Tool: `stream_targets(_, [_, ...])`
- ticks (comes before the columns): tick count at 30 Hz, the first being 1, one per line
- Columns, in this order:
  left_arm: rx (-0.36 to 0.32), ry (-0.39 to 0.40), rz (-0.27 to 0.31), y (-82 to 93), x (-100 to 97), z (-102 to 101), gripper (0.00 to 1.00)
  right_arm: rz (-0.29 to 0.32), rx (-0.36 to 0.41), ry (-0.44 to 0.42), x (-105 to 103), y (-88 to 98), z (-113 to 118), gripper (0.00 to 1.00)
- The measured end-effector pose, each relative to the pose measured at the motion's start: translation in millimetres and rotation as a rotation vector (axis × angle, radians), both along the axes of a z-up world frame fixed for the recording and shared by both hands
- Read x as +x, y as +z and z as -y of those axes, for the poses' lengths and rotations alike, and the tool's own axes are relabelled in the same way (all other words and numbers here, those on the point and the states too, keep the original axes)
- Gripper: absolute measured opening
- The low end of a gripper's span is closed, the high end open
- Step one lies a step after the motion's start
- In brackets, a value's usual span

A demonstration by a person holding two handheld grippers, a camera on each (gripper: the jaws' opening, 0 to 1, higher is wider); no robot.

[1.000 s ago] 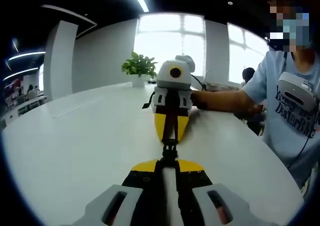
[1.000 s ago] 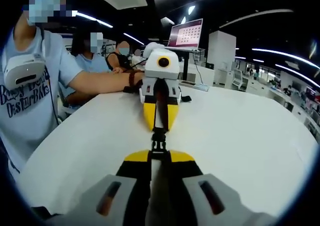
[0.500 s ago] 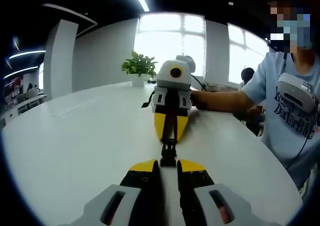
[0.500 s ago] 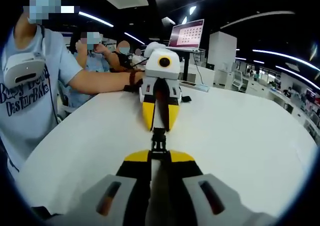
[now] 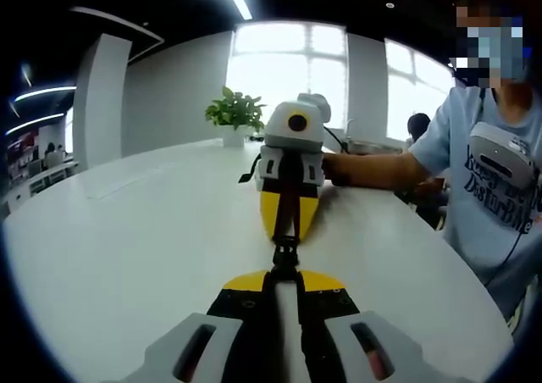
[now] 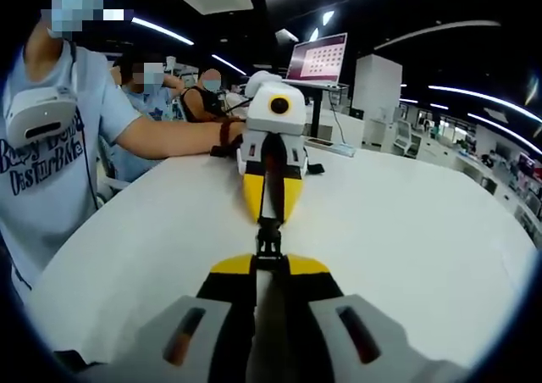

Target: Snap the two parts of the plastic buckle together until the buckle closes and remains connected.

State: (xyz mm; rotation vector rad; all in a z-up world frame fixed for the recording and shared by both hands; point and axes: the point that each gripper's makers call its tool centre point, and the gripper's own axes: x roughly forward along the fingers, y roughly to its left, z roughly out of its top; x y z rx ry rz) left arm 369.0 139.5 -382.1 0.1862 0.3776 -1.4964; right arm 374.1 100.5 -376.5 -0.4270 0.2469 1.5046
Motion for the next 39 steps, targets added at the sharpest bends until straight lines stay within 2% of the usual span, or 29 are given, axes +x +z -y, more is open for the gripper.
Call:
stream_targets(18, [0.003, -0.014, 0.012, 0.3, -3.5, 1.5, 0.11, -0.002, 0.004, -0.002, 1.7, -0.4, -1.3, 0.11])
stream_targets(27, [0.002, -0.040, 0.012, 0.1, -6.1, 2.4, 0.11, -0.002, 0.001, 0.023, -2.5, 0.1, -2.0, 0.11])
stream_targets(31, [0.000, -0.040, 0.014, 0.4, -5.9, 3.0, 0.10, -0.005, 0.004, 0.043, -8.5, -0.4, -4.4, 0.11])
stream_targets(39, [0.001, -0.028, 0.004, 0.8, -4.5, 2.1, 0.10, -0.012, 0.006, 0.029, -7.1, -0.7, -4.6, 0.11])
